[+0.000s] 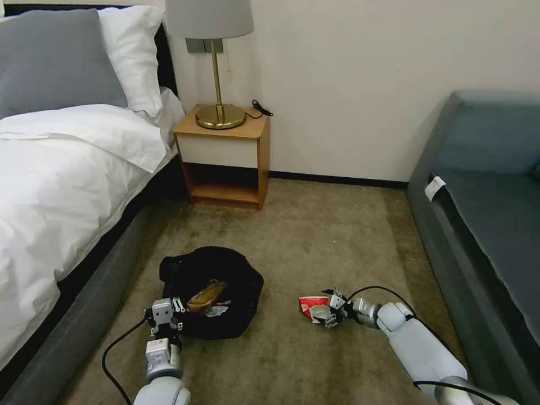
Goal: Pick up the trash bin, then pick up the garbage on the floor and place it into the trash bin.
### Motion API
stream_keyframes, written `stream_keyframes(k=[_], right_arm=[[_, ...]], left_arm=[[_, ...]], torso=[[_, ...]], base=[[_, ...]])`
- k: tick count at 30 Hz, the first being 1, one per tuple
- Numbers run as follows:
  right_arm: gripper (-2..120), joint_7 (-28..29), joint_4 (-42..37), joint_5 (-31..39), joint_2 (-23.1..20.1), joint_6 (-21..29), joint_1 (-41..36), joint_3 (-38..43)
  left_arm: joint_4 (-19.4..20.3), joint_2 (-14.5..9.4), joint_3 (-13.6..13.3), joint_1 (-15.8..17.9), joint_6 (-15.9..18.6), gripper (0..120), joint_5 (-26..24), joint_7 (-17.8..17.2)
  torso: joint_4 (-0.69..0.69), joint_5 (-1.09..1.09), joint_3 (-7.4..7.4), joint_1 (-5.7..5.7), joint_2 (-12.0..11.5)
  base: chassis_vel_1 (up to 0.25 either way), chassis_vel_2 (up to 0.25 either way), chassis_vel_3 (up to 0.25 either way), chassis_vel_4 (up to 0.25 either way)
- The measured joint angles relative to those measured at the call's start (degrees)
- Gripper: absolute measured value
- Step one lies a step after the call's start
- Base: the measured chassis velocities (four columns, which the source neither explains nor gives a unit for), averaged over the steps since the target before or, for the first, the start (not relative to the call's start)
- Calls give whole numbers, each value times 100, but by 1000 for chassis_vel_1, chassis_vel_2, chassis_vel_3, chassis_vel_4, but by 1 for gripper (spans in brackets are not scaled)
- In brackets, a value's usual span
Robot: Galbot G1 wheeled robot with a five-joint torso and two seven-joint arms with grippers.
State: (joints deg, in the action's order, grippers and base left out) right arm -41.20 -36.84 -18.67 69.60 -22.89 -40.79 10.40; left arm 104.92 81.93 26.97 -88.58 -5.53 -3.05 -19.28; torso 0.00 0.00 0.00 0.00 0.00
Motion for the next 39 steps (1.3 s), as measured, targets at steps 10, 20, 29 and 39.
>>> stream_keyframes(k=[10,20,29,39], right_arm=[[63,-274,36,-44,-20,-31,-78,219],[30,-399,44,-50,-52,-76,-129,331],[0,-419,48,-64,-12,-137,-147,485],[0,-354,68,713,-17,-128,253,970]], left_arm=[[0,3,-25,16,-2,3,1,0],[11,6,-29,-9,-3,3,9,0],[96,-15,-7,-78,-31,3,1,0],[-11,14,-36,-55,-107,3,-71,-6]], torso=[[0,0,0,0,0],[0,0,0,0,0],[0,1,0,0,0],[0,0,0,0,0]], base=[[0,0,0,0],[0,0,0,0],[0,0,0,0],[0,0,0,0]])
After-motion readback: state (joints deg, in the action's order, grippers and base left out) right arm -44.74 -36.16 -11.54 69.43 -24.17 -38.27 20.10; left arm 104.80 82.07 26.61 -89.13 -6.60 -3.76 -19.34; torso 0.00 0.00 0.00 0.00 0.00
